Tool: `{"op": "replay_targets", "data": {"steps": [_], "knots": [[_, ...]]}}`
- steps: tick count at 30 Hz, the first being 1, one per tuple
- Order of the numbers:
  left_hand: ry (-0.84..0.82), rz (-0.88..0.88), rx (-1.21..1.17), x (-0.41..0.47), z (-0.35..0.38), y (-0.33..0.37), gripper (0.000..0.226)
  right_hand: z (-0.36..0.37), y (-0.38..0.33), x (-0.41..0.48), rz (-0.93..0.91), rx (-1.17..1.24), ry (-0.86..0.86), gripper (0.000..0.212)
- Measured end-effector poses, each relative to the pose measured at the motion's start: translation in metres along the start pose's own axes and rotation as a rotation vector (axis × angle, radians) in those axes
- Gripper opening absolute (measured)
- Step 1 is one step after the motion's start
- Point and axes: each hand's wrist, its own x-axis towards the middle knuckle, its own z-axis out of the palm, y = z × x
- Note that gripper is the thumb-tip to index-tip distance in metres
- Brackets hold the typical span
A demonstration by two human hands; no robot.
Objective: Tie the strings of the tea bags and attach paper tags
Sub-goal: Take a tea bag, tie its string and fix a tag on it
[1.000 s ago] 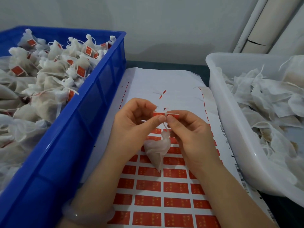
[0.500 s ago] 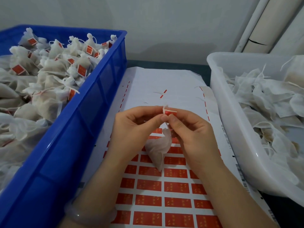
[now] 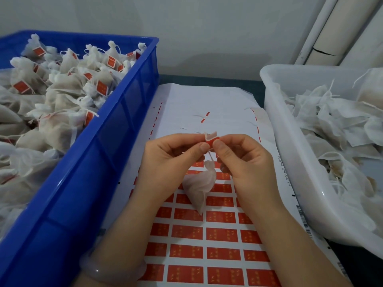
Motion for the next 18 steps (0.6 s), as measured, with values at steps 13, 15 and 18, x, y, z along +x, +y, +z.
{"op": "replay_targets", "data": {"steps": [13, 15, 18], "knots": [[0.026, 0.025, 0.041, -0.0005, 0.0026, -0.0004, 0.018, 0.0002, 0.0025, 0.0009, -0.011, -0.023, -0.024, 0.002], [0.029, 0.024, 0.041, -0.0007, 0.0026, -0.0006, 0.017, 0.0006, 0.0027, 0.0014, -0.012, -0.027, -0.028, 0.003], [0.035, 0.017, 0.047, -0.0010, 0.0027, -0.0009, 0.018, 0.0009, 0.0032, 0.0016, -0.013, -0.037, -0.026, 0.004]]}}
